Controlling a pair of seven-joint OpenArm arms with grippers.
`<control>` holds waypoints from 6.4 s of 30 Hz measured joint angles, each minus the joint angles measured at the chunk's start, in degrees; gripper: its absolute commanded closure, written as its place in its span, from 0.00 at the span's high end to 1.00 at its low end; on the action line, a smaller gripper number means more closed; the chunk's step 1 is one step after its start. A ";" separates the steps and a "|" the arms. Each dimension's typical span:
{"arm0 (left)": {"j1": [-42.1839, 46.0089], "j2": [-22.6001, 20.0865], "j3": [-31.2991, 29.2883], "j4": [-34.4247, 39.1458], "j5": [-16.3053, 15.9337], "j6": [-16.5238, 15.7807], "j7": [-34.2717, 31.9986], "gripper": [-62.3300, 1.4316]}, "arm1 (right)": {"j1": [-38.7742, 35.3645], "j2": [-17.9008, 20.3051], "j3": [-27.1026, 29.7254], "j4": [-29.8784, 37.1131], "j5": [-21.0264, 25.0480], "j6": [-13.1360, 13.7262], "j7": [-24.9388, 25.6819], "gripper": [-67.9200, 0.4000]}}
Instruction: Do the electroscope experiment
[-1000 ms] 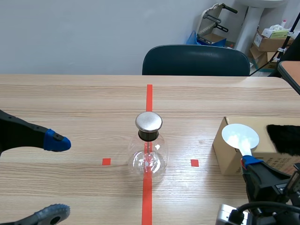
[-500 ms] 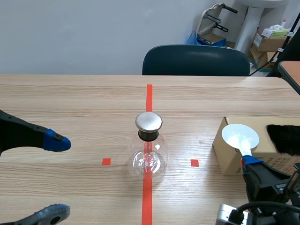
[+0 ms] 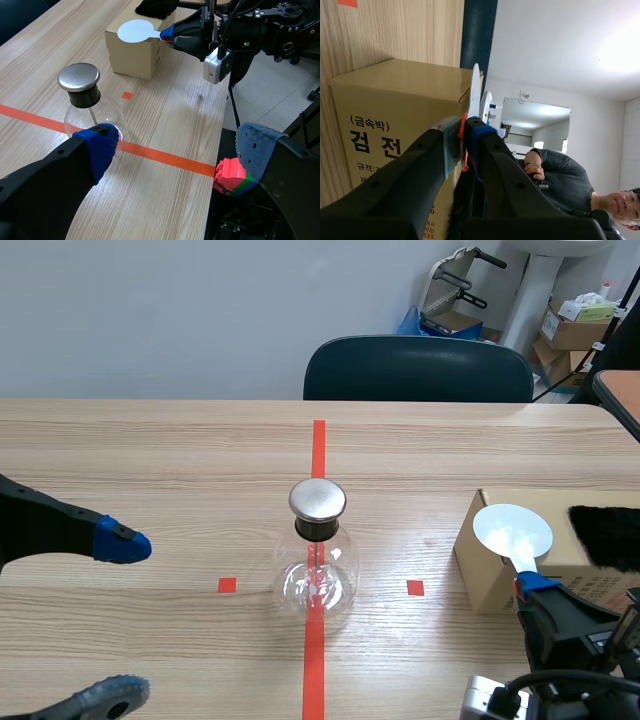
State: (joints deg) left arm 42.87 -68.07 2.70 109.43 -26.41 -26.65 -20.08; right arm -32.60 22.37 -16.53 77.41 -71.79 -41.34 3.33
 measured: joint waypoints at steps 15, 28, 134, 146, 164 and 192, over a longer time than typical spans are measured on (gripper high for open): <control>0.00 0.00 0.00 0.00 0.00 0.00 0.00 0.82 | 0.00 0.00 0.00 0.00 0.00 0.00 -0.02 0.02; 0.00 0.00 0.00 0.00 0.00 0.70 0.13 0.82 | 0.00 0.00 0.00 0.17 0.24 -0.20 -0.11 0.02; -47.47 43.47 36.65 -52.11 18.47 18.53 5.31 0.07 | 13.94 -0.15 -23.82 4.74 -11.30 -0.20 -32.35 0.02; -47.47 43.47 36.65 -52.11 18.47 18.53 5.31 0.07 | 13.94 -0.15 -23.82 4.74 -11.30 -0.20 -32.35 0.02; -47.45 43.47 36.65 -52.11 18.47 18.53 5.35 0.07 | 13.94 -0.15 -23.82 4.74 -11.30 -0.20 -32.35 0.02; -47.32 43.50 36.65 -52.11 18.47 18.51 7.63 0.07 | 13.94 -0.13 -23.82 4.74 -10.88 -0.20 -32.13 0.02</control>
State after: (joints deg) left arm -4.45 -24.58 39.35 57.32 -7.94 -8.14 -12.45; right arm -18.65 22.24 -40.36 82.15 -82.67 -41.54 -28.80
